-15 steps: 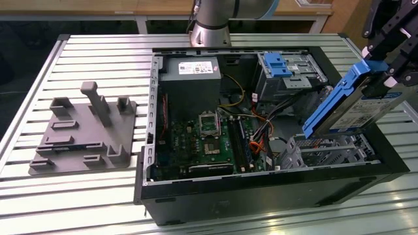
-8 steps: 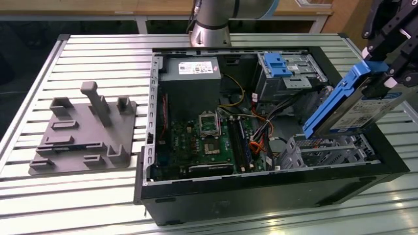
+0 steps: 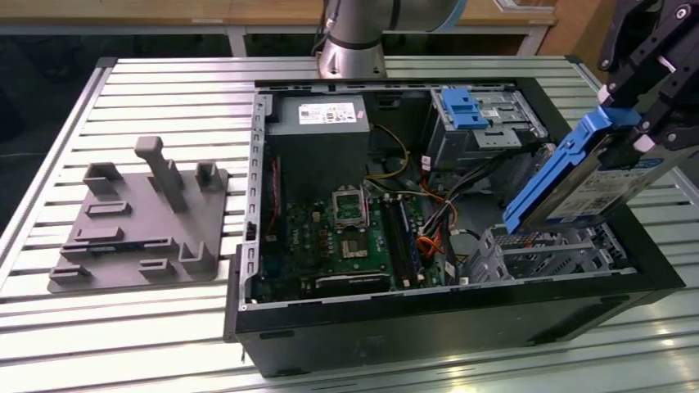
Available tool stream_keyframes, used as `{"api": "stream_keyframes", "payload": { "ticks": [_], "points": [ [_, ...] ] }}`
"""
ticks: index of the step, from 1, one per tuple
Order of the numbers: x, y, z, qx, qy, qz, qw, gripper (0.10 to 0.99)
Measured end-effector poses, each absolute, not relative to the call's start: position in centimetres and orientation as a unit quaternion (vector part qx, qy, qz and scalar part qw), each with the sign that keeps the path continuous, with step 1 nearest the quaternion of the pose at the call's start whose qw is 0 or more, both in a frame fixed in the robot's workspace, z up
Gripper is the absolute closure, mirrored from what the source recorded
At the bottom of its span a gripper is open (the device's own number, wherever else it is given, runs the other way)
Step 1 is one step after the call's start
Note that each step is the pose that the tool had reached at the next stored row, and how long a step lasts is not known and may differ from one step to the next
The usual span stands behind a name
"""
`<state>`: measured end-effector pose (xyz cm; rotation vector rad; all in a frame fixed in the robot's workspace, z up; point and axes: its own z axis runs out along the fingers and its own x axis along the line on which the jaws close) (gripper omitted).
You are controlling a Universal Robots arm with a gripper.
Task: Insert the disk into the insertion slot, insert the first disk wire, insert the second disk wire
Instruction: 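Insert the disk into the insertion slot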
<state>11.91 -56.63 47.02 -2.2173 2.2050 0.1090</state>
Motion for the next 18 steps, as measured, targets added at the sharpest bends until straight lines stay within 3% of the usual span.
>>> {"api": "stream_keyframes", "payload": {
  "ticks": [18],
  "points": [
    [12.0,-56.6,45.5,-0.712,0.701,0.035,0.006,0.725]
  ]
}}
